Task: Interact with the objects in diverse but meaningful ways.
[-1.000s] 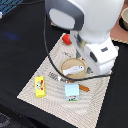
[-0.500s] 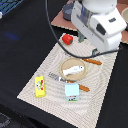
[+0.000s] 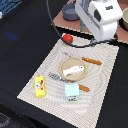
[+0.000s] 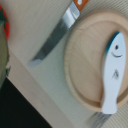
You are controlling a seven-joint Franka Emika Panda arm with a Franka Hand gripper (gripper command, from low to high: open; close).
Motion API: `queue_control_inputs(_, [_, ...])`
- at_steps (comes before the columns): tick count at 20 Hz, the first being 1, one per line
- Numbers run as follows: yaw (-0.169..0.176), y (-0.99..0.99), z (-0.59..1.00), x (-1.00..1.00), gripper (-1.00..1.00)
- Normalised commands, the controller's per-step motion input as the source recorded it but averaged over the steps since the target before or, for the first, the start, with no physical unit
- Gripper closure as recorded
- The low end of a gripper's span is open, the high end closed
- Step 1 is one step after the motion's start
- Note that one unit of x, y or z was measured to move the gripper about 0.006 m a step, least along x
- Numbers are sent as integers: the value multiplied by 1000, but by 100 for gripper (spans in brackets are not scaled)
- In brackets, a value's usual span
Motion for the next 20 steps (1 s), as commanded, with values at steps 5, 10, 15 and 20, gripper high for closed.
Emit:
queue_control_inputs(5, [-149, 178, -107, -639, -100])
queue_control_inputs(10, [-128, 270, -125, -667, -100])
queue_control_inputs(15, [-22, 447, -131, -932, -100])
queue_control_inputs(20, [0, 522, -163, -1000, -100])
